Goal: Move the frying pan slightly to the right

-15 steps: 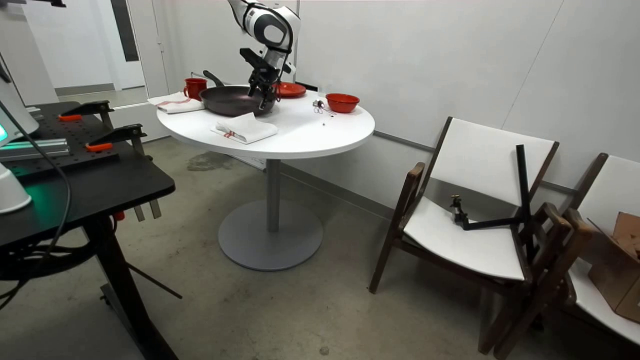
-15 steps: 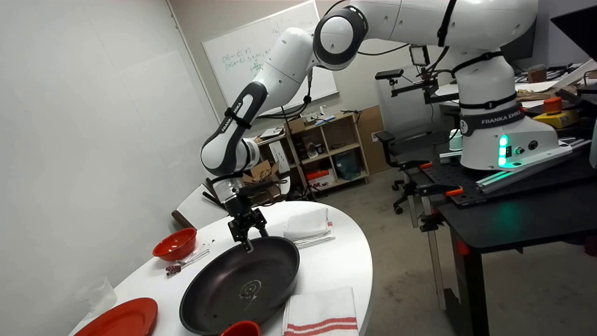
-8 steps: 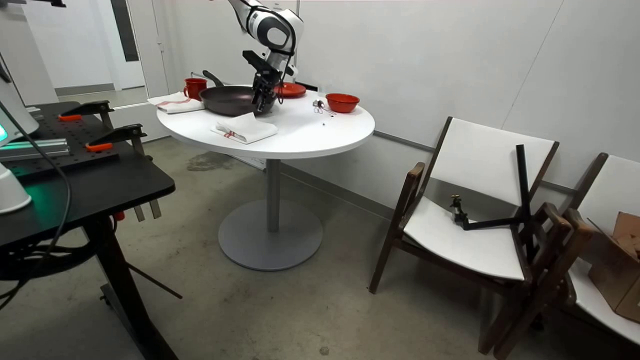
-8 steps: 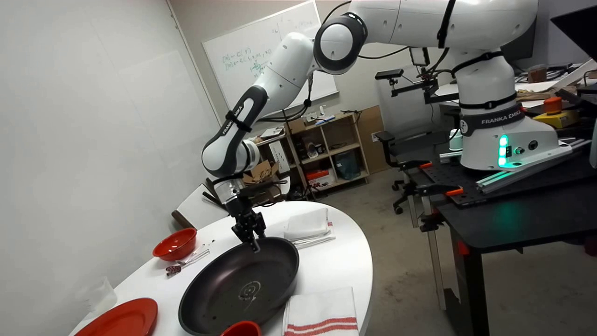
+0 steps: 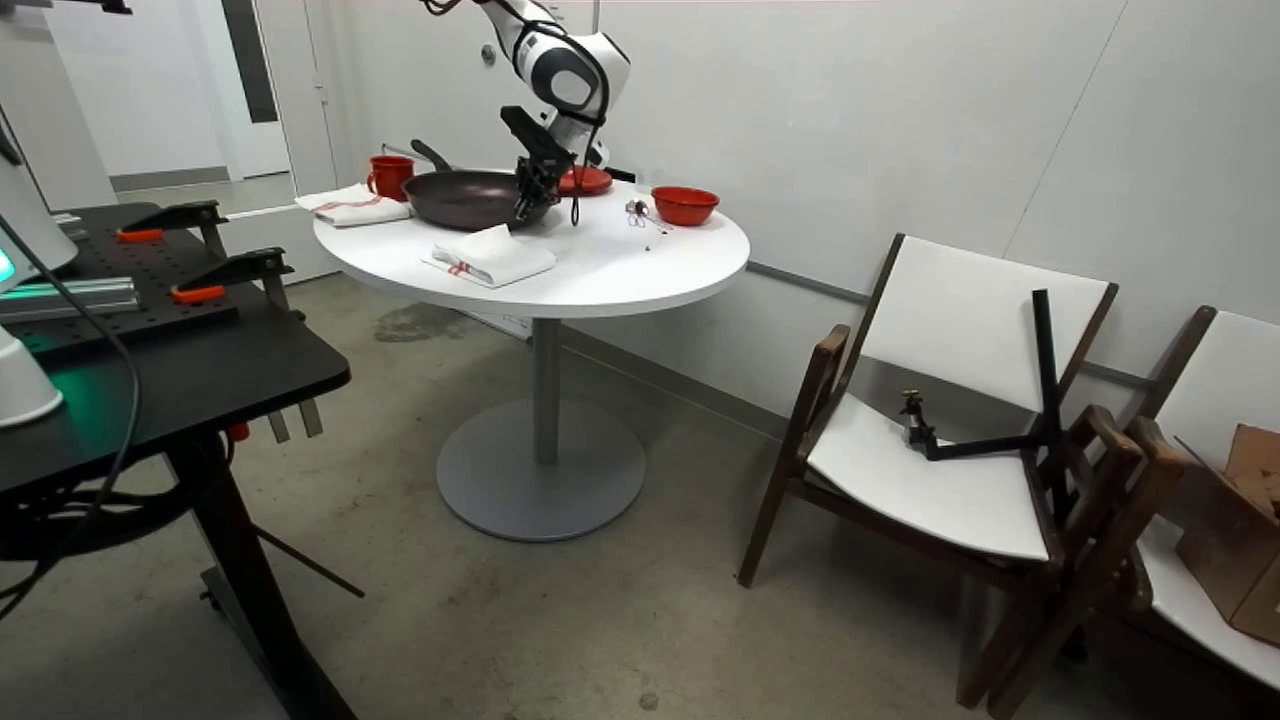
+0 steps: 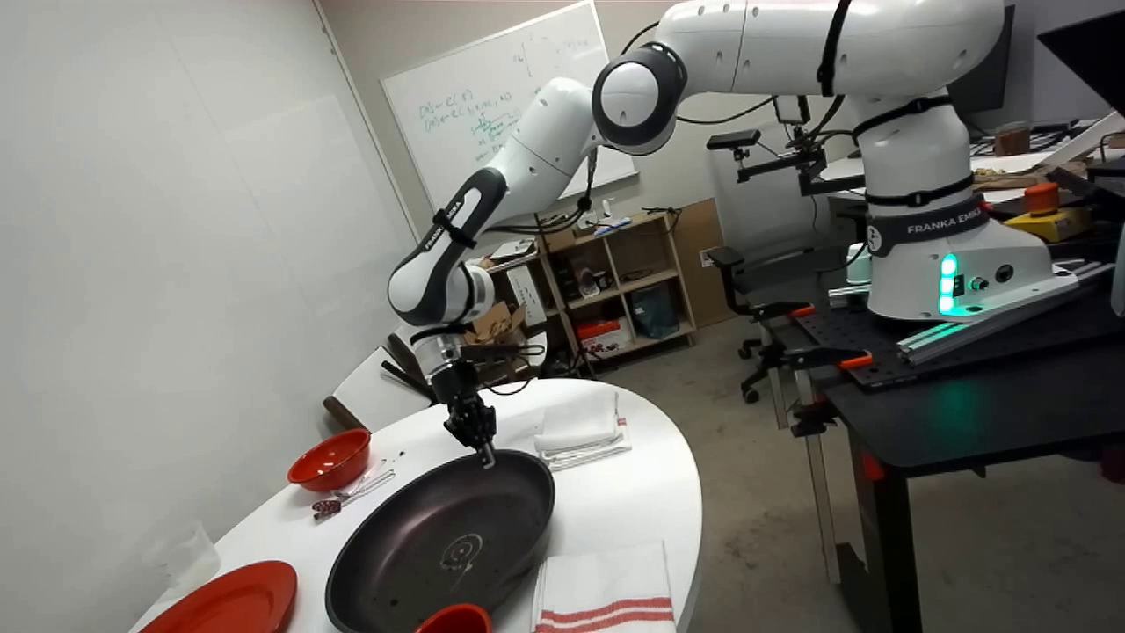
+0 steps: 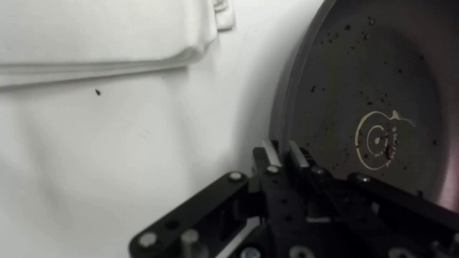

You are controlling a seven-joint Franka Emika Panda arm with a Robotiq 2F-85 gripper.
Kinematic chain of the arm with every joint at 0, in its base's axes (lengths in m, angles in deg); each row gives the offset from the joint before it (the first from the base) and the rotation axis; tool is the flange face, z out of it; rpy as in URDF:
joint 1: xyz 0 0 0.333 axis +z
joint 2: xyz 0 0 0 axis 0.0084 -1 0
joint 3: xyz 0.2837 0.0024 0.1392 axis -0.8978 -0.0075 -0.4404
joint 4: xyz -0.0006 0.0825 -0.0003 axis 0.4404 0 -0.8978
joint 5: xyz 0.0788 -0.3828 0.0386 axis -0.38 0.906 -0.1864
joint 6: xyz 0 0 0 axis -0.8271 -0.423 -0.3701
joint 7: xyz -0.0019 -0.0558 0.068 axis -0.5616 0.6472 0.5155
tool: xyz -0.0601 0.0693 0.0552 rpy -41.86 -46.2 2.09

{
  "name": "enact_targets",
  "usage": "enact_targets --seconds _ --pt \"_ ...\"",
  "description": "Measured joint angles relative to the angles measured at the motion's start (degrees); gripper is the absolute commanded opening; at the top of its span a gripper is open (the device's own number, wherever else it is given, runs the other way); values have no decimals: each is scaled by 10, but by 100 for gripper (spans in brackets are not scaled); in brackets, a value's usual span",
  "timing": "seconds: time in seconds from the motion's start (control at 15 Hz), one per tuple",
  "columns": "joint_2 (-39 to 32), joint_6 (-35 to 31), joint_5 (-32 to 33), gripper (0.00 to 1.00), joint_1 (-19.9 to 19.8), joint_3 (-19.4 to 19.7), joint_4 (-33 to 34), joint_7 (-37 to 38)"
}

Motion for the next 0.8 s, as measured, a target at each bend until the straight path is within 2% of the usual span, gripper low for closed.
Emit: enact_targets --seconds 0.33,0.8 --pt "-24 19 -6 4 -34 -16 33 -15" --pt "-23 14 4 4 -41 -5 43 -12"
